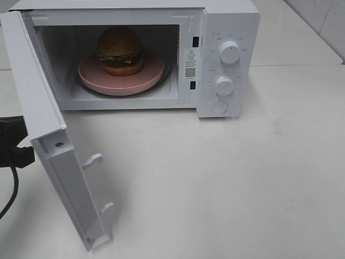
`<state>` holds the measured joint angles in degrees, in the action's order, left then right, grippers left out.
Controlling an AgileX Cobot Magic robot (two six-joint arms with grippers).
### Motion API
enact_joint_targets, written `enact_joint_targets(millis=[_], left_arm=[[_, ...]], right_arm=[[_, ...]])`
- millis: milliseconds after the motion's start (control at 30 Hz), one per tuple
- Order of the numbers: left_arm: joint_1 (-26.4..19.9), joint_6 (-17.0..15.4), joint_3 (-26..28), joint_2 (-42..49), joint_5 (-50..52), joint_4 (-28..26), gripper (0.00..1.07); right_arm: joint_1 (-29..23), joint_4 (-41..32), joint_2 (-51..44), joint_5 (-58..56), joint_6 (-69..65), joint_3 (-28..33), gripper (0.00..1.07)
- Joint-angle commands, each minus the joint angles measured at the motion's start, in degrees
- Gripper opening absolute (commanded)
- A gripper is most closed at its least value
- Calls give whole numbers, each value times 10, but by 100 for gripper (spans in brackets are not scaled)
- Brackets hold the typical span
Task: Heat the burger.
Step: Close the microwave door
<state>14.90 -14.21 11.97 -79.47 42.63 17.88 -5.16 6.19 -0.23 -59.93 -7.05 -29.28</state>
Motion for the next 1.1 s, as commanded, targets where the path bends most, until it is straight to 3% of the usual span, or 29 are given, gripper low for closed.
enact_joint_targets(millis=[33, 167, 433, 733, 767, 1100], left_arm=[[30, 27, 15, -16, 11, -41, 0], [57, 43, 33, -32, 11, -68, 0], [123, 44, 92, -81, 9, -143, 0], [186, 119, 155, -132, 5, -259, 0], [200, 142, 170, -142, 4, -289, 0], [249, 227, 264, -199, -11, -405, 0]], right_arm=[[4, 0, -15, 2, 5, 1, 75], [4, 0, -15, 2, 5, 1, 75], [4, 0, -15, 2, 5, 1, 75], [4, 0, -15, 2, 4, 1, 75], [4, 0, -15, 2, 4, 1, 75], [4, 0, -15, 2, 5, 1, 75]])
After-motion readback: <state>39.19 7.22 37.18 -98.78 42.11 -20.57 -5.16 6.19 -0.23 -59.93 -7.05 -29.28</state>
